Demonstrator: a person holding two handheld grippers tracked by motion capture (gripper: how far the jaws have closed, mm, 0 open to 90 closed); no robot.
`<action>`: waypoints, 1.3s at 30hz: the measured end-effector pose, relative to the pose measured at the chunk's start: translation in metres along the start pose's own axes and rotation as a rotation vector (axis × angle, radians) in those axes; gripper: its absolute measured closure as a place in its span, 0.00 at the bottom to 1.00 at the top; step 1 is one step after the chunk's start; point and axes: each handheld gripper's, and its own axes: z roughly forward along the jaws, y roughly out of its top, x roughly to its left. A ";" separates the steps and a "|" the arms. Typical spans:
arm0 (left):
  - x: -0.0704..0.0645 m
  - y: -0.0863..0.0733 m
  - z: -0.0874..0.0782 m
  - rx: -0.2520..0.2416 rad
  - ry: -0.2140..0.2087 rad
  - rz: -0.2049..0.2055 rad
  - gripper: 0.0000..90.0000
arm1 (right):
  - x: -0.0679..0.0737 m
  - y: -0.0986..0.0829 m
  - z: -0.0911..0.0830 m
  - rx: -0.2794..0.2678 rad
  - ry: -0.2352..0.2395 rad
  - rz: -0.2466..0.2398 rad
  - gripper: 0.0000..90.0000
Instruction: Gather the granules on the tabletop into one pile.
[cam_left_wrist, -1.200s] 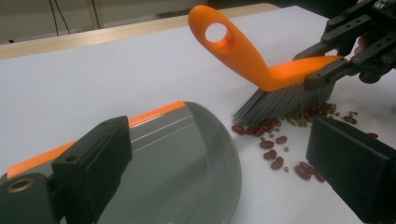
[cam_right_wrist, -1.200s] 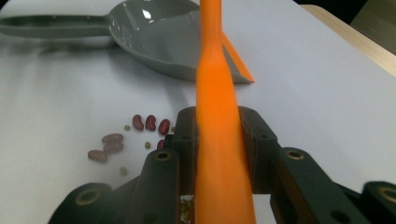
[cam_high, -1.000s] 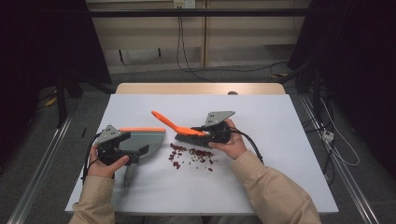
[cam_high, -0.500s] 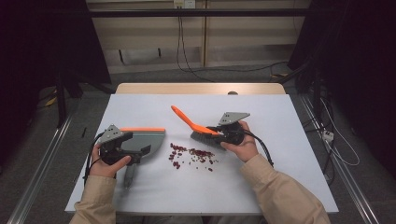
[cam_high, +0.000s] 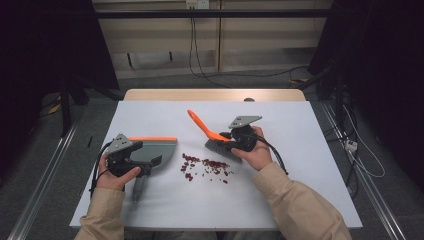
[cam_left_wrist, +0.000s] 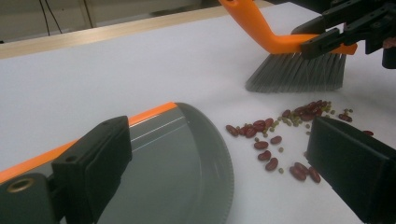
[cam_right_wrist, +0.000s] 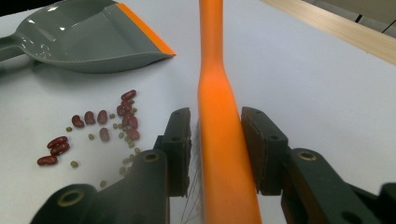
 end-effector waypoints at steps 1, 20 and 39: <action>0.000 0.000 0.000 -0.002 0.001 -0.001 0.08 | 0.001 0.001 0.002 0.017 -0.008 -0.001 0.76; 0.000 0.002 -0.004 -0.015 0.006 0.000 0.08 | 0.040 0.023 -0.006 -0.081 -0.046 0.140 0.80; 0.001 0.002 -0.008 -0.026 0.014 -0.004 0.08 | 0.104 0.013 0.030 -0.076 0.182 0.286 0.80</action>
